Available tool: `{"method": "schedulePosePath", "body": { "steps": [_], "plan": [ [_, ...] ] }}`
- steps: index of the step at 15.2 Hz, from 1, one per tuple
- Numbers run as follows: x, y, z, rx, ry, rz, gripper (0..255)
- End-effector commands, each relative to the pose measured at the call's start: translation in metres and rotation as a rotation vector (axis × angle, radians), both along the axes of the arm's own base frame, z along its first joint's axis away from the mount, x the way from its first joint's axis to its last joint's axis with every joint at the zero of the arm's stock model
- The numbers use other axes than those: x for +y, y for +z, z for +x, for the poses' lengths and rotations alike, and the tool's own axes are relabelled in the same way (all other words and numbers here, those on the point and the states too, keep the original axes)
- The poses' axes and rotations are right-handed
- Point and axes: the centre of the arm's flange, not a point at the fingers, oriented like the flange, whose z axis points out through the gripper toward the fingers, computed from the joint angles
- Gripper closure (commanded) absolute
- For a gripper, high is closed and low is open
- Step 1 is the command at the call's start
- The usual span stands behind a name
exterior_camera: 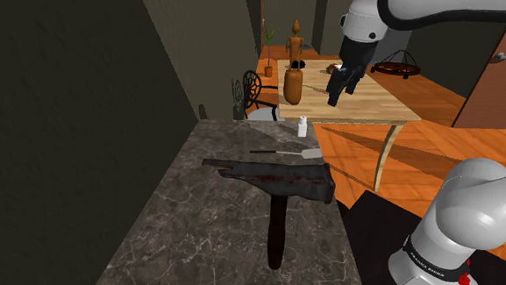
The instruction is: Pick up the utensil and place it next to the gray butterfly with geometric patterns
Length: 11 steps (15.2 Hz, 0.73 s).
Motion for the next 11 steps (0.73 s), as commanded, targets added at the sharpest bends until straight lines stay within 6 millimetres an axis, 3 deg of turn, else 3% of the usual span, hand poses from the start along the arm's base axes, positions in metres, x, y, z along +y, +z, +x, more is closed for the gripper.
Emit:
{"method": "schedulePosePath", "body": {
  "steps": [1,11],
  "plan": [
    [0.000,0.000,0.000,0.000,0.000,0.000,0],
    [-0.040,-0.098,0.086,0.048,0.296,0.023,0]
  ]
}}
